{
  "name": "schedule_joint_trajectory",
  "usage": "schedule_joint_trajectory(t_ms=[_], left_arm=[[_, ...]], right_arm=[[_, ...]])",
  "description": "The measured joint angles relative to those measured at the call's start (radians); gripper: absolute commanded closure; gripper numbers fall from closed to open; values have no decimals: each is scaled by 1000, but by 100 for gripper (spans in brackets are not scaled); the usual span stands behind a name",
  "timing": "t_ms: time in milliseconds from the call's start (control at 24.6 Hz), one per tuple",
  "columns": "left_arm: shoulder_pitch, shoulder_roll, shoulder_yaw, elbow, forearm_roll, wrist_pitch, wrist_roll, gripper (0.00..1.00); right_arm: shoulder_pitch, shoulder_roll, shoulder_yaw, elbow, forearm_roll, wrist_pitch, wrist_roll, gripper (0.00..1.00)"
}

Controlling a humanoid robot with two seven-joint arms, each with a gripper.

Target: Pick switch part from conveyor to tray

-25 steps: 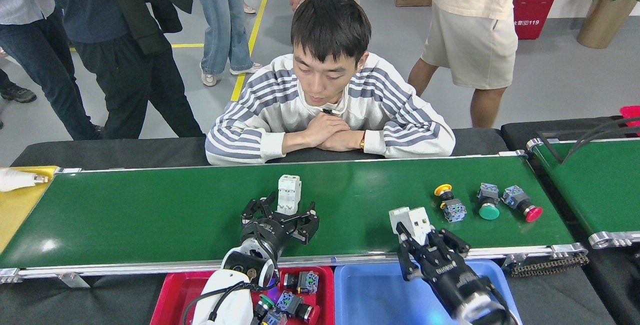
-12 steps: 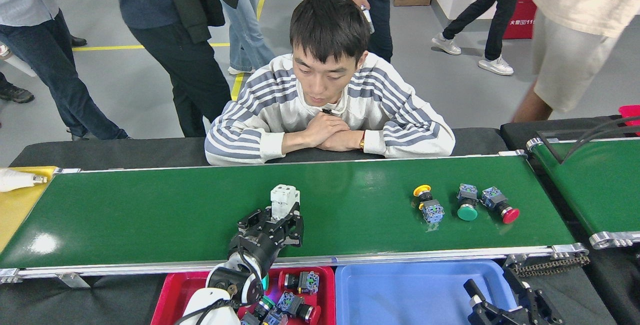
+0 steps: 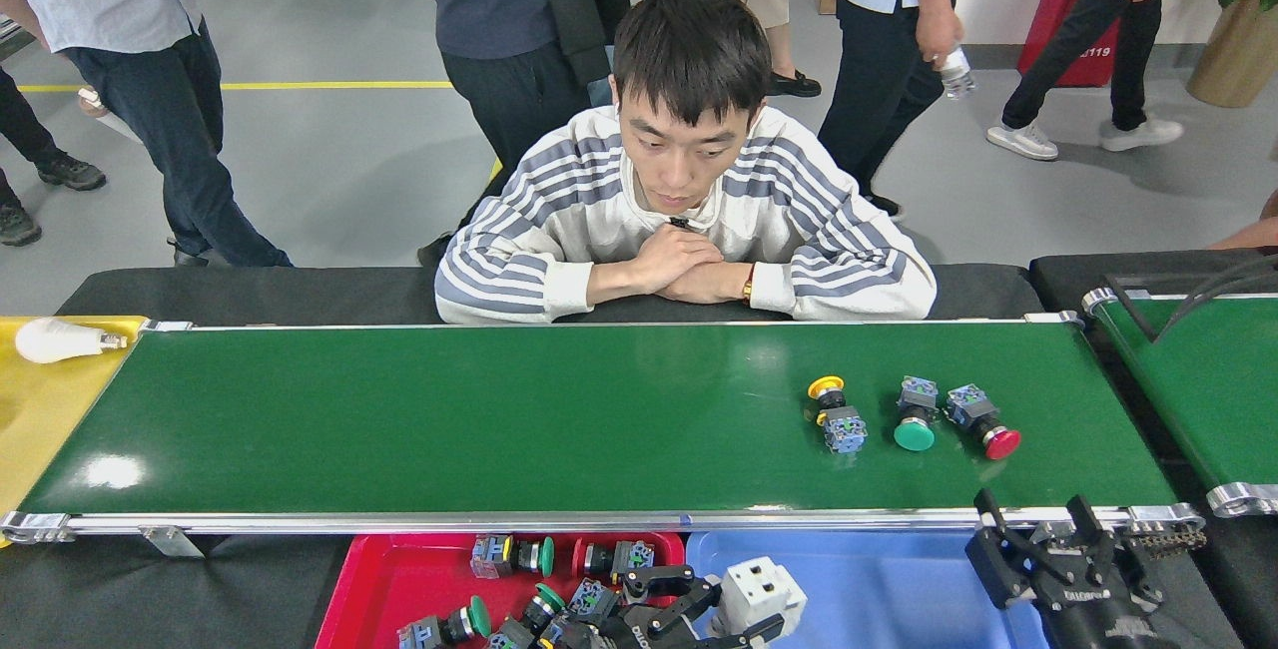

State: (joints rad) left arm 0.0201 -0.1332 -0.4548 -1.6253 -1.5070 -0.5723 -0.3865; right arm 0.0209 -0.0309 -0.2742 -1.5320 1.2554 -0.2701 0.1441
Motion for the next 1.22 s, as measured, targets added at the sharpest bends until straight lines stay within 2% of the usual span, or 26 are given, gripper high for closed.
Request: schedule_joint_trajectory(t_ms=[162,244,325,365,446,487,528,609,690,771,934,1137,1218], left_arm=[[0,-3,-27,-6,0,86,-4,0],[0,-3,27,-43,0,126,-2,0],[1,-2,142,-61,1,196,2,0],[1,-1,208,-62,1,230,5,0],[1,9,383,-58,1,277,30,0],[1,22,475,-50,1,293,63,0],[1,38,554,-36,1,302,99,0],[1,80,661,5,1,310,168,0],[5,100,703,30,1,312,208,0],[15,99,708,39,2,312,223,0],[20,99,706,36,3,312,234,0],[20,126,705,35,3,312,236,0],[20,131,705,35,3,313,237,0]], right_arm=[[-56,-41,82,69,9,31,3,0],[-78,-41,134,96,10,67,5,0],[-109,-42,189,126,10,107,14,4],[-127,-42,218,142,10,132,16,10],[-156,-51,267,172,11,170,17,33],[-174,-62,296,195,14,192,18,55],[-190,-73,324,216,17,201,19,68],[-210,-88,358,241,19,215,19,83],[-211,-89,364,243,18,220,19,90],[-211,-89,367,242,17,221,19,94],[-209,-89,369,216,14,221,22,95],[-144,-88,408,58,13,144,25,96],[-103,-76,472,-16,14,96,25,95]])
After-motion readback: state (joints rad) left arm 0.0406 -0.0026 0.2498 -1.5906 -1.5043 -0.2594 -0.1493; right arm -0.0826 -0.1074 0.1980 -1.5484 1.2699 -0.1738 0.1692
